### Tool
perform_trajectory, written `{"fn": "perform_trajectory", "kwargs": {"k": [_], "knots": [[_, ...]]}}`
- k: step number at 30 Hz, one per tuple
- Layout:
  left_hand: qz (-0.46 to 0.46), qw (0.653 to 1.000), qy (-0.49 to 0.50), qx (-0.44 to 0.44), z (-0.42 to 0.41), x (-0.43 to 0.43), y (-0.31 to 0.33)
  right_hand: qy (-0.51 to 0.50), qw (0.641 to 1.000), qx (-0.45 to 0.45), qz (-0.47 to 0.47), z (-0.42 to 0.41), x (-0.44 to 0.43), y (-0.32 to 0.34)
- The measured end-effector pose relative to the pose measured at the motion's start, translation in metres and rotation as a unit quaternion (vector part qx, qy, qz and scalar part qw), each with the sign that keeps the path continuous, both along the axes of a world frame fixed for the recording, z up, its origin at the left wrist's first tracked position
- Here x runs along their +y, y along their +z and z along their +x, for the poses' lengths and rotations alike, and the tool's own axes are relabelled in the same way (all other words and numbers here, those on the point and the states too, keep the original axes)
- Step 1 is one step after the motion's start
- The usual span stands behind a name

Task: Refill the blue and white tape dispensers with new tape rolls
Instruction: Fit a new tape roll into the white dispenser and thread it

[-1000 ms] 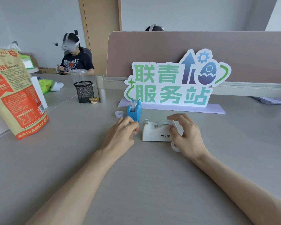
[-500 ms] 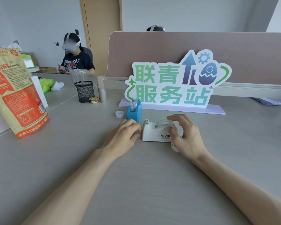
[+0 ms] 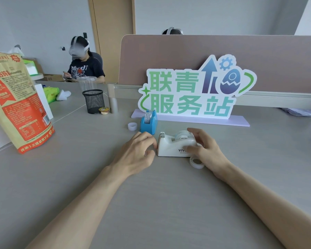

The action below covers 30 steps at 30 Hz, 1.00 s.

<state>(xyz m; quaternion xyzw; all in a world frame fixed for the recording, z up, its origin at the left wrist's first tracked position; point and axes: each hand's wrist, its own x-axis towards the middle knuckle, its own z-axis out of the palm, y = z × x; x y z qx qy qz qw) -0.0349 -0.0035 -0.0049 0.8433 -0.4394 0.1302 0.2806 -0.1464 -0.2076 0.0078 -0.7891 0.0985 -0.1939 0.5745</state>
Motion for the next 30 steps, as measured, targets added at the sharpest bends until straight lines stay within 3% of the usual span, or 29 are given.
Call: {"fn": "perform_trajectory", "kwargs": {"k": [5, 8, 15, 21, 27, 30], "knots": [[-0.006, 0.999, 0.035, -0.012, -0.003, -0.005, -0.002, -0.064, 0.998, 0.008, -0.022, 0.003, 0.002, -0.002], [-0.001, 1.000, 0.001, -0.025, -0.001, -0.005, -0.004, -0.097, 0.994, 0.016, -0.051, 0.004, 0.005, 0.000], [0.081, 0.996, -0.029, -0.001, -0.012, -0.012, -0.002, -0.034, 0.999, 0.011, 0.003, -0.002, -0.001, 0.002], [0.067, 0.998, -0.010, 0.016, -0.009, -0.019, -0.003, 0.025, 0.999, 0.035, -0.032, 0.002, 0.000, -0.002], [0.024, 0.989, -0.018, 0.147, -0.005, -0.042, -0.001, 0.000, 0.998, 0.036, -0.043, 0.020, -0.014, -0.006], [0.014, 0.987, 0.006, 0.162, 0.003, -0.060, -0.003, -0.007, 0.998, 0.039, -0.056, 0.036, -0.027, -0.006]]}}
